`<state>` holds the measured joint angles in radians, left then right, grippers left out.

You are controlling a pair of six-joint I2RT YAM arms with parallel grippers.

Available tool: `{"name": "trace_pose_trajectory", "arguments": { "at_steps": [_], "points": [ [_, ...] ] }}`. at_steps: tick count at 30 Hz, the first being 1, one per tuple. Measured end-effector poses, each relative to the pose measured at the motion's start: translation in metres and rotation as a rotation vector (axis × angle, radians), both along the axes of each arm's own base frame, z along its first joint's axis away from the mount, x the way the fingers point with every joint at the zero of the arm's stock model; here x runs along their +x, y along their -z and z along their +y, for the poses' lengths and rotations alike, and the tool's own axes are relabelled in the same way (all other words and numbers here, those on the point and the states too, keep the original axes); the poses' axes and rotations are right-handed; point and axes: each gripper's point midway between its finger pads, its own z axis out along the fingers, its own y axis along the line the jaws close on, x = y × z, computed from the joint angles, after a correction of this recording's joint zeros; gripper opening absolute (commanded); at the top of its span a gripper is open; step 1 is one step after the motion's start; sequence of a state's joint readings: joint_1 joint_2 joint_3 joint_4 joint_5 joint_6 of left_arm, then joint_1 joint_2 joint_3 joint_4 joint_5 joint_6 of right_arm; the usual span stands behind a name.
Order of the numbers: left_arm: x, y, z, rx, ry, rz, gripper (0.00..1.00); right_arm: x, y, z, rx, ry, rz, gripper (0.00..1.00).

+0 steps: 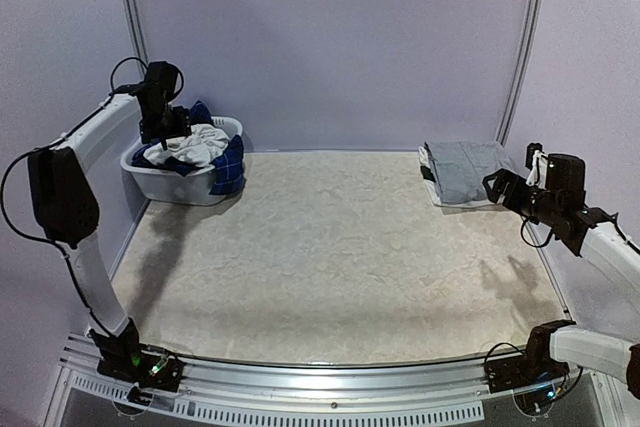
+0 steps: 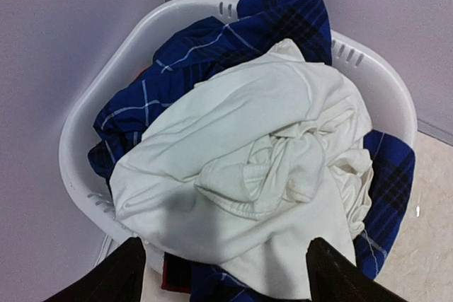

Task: Fold and stack the mixed laundry pile
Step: Pick up the crumpled T-shirt from the bin.

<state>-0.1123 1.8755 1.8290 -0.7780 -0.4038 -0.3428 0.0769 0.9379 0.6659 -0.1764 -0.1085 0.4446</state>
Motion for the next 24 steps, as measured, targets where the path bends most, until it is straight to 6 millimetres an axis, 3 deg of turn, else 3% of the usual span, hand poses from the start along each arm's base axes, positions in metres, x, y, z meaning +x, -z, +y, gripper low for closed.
{"name": "trace_pose_trajectory", "arguments": {
  "at_steps": [4, 17, 24],
  "points": [
    [0.012, 0.006, 0.003, -0.013, -0.002, 0.006, 0.72, 0.001, 0.004, -0.001, -0.005, 0.006, 0.012, 0.99],
    [0.024, 0.043, 0.001, -0.041, -0.015, 0.056, 0.54, 0.003, 0.011, -0.003, -0.016, 0.016, 0.035, 0.99],
    [0.03, 0.045, 0.004, -0.052, -0.03, 0.035, 0.44, 0.003, 0.013, -0.003, -0.016, 0.016, 0.04, 0.99]
  ]
}}
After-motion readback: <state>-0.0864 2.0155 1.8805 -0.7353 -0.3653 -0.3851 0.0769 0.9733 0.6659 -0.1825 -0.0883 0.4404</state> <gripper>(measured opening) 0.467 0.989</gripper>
